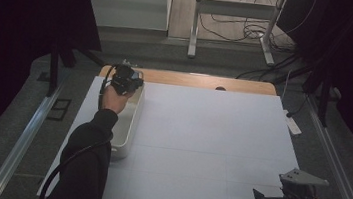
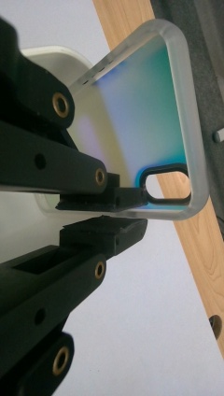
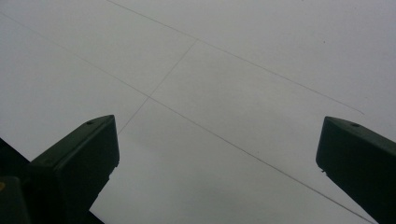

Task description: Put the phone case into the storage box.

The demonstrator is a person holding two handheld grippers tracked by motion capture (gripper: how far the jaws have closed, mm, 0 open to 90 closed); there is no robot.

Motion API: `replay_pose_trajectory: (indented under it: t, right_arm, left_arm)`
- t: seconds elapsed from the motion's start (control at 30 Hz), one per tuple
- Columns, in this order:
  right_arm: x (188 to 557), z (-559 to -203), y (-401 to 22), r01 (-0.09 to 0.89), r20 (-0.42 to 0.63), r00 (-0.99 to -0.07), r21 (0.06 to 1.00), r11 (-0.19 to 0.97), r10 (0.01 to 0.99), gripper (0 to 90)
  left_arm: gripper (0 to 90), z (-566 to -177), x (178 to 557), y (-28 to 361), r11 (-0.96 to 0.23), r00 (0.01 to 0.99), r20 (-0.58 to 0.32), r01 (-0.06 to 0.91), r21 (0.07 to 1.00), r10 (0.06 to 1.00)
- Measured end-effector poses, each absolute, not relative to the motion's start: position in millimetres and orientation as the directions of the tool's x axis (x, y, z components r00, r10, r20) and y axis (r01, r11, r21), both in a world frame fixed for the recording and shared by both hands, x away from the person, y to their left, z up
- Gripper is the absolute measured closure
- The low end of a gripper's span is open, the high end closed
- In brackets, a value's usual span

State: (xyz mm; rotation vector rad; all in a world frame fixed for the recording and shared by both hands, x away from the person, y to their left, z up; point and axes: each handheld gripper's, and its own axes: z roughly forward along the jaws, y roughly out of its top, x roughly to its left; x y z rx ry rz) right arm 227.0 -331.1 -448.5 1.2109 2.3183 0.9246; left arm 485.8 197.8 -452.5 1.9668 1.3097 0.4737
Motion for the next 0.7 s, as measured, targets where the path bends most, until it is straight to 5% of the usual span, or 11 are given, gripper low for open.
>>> replay_pose_trajectory:
  t: [0.33,0.7]
  right_arm:
    - [227.0,-448.4,-331.0,0.585,-0.019,-0.566,0.695,0.418,0.824,0.0]
    - [226.6,-448.2,-330.8,0.581,-0.021,-0.572,0.695,0.423,0.820,0.0]
  left_arm:
    - [77.5,-447.8,483.5,203.0,-0.209,0.412,-0.096,0.634,0.745,0.906]
    - [62.0,-443.0,476.7,206.9,-0.206,0.428,-0.112,0.627,0.751,0.897]
